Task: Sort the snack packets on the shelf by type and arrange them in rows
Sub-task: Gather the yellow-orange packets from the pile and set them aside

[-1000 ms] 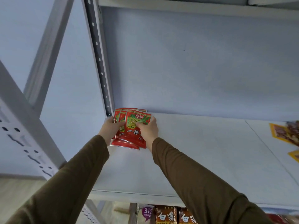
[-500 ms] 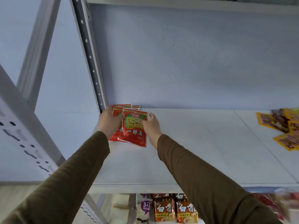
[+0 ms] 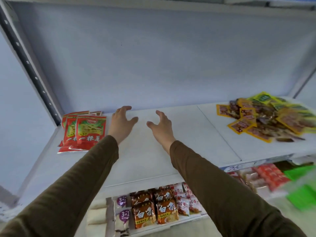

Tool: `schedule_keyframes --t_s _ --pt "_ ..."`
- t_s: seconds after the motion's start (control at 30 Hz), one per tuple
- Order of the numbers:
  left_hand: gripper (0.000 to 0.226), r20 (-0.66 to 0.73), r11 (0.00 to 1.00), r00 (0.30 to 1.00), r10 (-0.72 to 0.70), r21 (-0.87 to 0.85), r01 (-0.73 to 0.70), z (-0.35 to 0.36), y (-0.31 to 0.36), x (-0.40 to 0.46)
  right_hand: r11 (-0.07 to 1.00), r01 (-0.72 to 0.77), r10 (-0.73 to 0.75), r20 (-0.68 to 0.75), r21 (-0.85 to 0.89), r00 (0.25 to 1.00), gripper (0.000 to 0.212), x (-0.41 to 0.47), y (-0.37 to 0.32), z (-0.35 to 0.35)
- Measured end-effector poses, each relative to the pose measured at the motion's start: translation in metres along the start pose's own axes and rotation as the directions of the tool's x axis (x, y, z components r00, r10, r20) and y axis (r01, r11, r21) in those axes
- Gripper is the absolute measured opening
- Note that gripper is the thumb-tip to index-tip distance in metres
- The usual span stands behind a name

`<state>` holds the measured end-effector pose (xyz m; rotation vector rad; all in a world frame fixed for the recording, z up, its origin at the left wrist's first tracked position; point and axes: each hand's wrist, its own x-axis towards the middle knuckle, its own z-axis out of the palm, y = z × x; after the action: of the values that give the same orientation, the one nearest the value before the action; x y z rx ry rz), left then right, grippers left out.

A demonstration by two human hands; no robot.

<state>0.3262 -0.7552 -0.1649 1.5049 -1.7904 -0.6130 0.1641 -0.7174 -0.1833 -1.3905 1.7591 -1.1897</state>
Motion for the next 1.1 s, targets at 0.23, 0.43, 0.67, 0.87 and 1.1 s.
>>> schedule_keyframes --t_s 0.23,0.43,0.67,0.87,1.1 --pt "0.045 0.125 0.994 0.99 0.072 0.067 -0.081 0.126 0.098 -0.038 0.898 0.146 -0.173 -0.027 -0.416 0.985 0.063 -0.02 0.072 -0.156" --pt "0.048 0.198 0.959 0.959 0.202 0.158 -0.234 0.215 0.179 -0.061 0.735 0.164 -0.191 0.031 -0.658 0.981 0.061 -0.027 0.127 -0.275" --pt "0.053 0.289 0.908 0.912 0.292 0.215 -0.359 0.29 0.245 -0.043 0.653 0.11 -0.182 -0.014 -0.749 0.983 0.055 -0.002 0.168 -0.364" --pt "0.061 0.345 0.888 0.884 0.316 0.221 -0.403 0.344 0.285 -0.015 0.616 0.07 -0.158 -0.036 -0.785 0.987 0.055 0.031 0.188 -0.421" --pt "0.057 0.365 0.871 0.869 0.334 0.233 -0.433 0.4 0.334 0.002 0.658 0.058 -0.136 -0.043 -0.751 0.99 0.053 0.056 0.216 -0.476"
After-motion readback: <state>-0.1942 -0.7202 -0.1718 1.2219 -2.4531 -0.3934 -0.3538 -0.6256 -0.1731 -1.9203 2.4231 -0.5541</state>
